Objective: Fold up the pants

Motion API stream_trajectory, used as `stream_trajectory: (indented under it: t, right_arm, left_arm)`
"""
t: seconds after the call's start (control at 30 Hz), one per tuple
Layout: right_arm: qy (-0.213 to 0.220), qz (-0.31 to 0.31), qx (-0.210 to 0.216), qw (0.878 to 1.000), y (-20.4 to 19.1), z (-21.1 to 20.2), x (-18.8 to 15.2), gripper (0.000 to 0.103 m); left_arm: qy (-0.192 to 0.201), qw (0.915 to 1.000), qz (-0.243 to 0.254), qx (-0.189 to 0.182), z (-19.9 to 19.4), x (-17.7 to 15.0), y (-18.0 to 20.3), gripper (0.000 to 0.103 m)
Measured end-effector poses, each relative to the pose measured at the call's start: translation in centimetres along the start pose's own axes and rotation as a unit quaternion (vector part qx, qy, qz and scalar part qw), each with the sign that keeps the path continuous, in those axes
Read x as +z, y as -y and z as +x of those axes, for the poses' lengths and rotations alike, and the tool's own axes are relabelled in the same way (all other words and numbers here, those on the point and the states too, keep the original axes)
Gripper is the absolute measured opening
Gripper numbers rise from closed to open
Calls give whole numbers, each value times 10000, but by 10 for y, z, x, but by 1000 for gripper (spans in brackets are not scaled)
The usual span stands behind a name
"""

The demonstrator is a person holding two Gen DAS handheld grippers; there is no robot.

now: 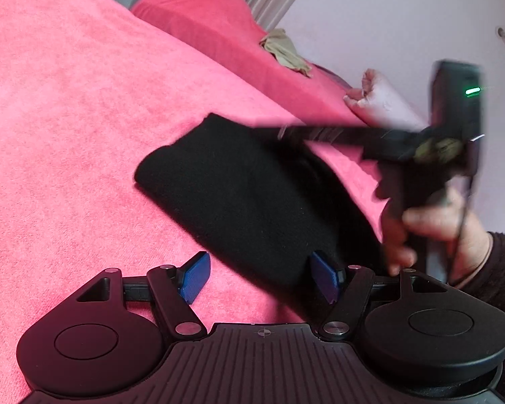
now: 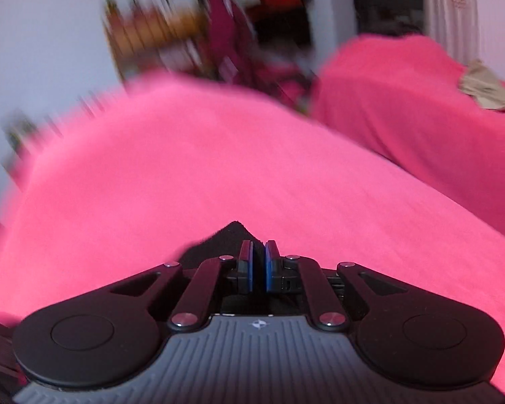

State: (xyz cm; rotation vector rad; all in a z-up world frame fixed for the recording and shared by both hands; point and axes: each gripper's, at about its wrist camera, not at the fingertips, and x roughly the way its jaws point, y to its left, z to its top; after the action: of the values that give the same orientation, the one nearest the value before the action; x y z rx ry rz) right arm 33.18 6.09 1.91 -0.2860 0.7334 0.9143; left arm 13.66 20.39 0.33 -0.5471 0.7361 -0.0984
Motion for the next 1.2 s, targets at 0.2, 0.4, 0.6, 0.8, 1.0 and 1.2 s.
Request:
stream_trajectory:
  t: [0.2,0.4,0.6,0.8,1.0,1.2]
  right_arm:
    - [787,503,-159,9955,25,-92,5,71]
    - [1186,905,-925,9845,76,-241,-59,77]
    - [1030,1707,-2408,9499,107,-345,-205,77]
    - [1451,2925,-3597,8741,131,-442,-340,77]
    - [1611,3714,-3680,8371,167,-469,-408,77]
    - [2030,5036,-2687,7956,195,-445,-425,68]
  left_arm:
    - [164,9994,134,265,-5,1,4,103]
    - [391,9967,424,578,-13,10,25,103]
    - [121,9960,689,549,4,21,60,103]
    - [-191,9975,407,541,49,39,69,103]
    - [57,9991,142,388,75,30,66,103]
    - [364,9992,92,163,70,23,59,103]
